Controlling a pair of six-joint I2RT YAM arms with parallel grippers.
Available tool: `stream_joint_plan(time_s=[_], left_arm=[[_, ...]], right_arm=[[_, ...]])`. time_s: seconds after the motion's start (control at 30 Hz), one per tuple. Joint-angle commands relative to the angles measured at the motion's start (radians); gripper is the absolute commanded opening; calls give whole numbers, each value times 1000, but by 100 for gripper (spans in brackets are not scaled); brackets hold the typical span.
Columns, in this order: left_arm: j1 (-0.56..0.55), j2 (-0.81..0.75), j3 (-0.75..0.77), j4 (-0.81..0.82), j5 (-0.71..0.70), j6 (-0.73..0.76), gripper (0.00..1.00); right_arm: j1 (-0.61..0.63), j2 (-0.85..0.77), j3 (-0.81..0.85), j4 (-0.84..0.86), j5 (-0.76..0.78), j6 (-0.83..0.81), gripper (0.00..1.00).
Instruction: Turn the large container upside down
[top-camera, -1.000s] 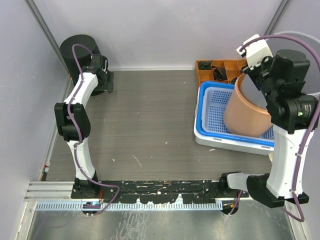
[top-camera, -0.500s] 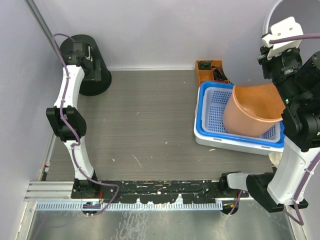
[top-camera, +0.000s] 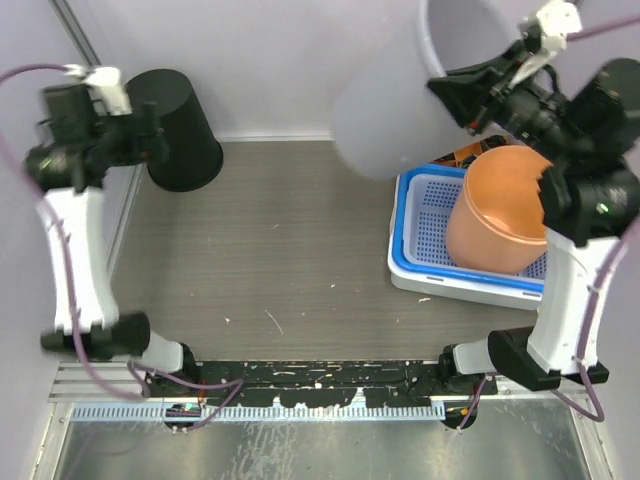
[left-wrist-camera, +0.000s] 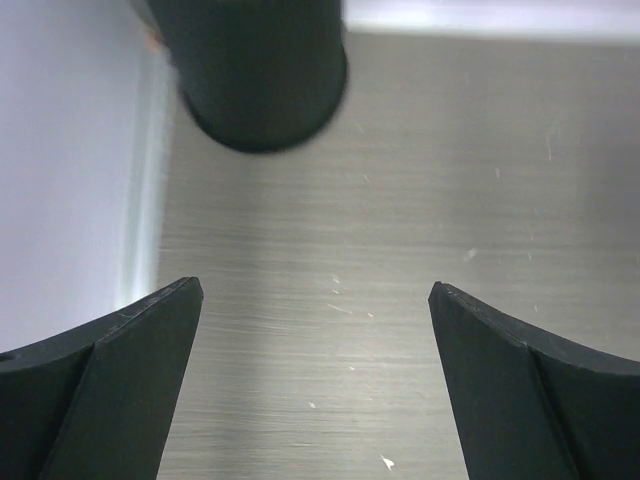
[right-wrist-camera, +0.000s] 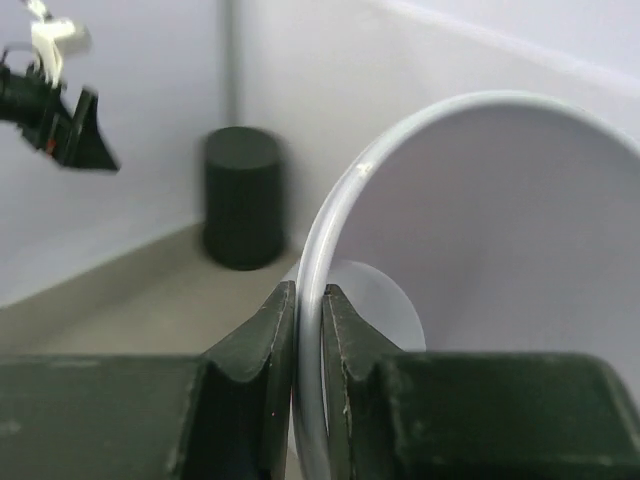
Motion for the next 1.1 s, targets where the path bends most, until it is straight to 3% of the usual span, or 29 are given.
stream_joint_plan(time_s=[0.0, 0.07, 0.2, 0.33, 0.4, 0.63, 0.8, 0.93, 1.07], left_arm=[[98, -258, 31, -65, -57, 89, 100], [127, -348, 2, -73, -113, 137, 99], [131, -462, -34, -94, -218, 196, 99], [130, -468, 25, -159, -288, 219, 99], [131, -471, 47, -184, -303, 227, 99], [131, -501, 15, -210, -372, 249, 99], [131, -516, -9, -199, -424, 262, 99], [130, -515, -26, -198, -439, 254, 99], [130, -516, -43, -198, -450, 248, 99]], right_arm=[[27, 23, -324, 556, -420, 501, 0], [88, 50, -418, 748, -461, 649, 1], [267, 200, -453, 956, -537, 857, 1], [415, 409, -569, 1781, -565, 1556, 1], [455, 544, -541, 2032, -504, 1866, 0], [557, 872, -438, 2174, -321, 2119, 1], [618, 1060, -502, 2326, -101, 2357, 1], [669, 1205, -597, 2342, 1, 2447, 1], [676, 1325, -573, 2344, 3, 2446, 1]])
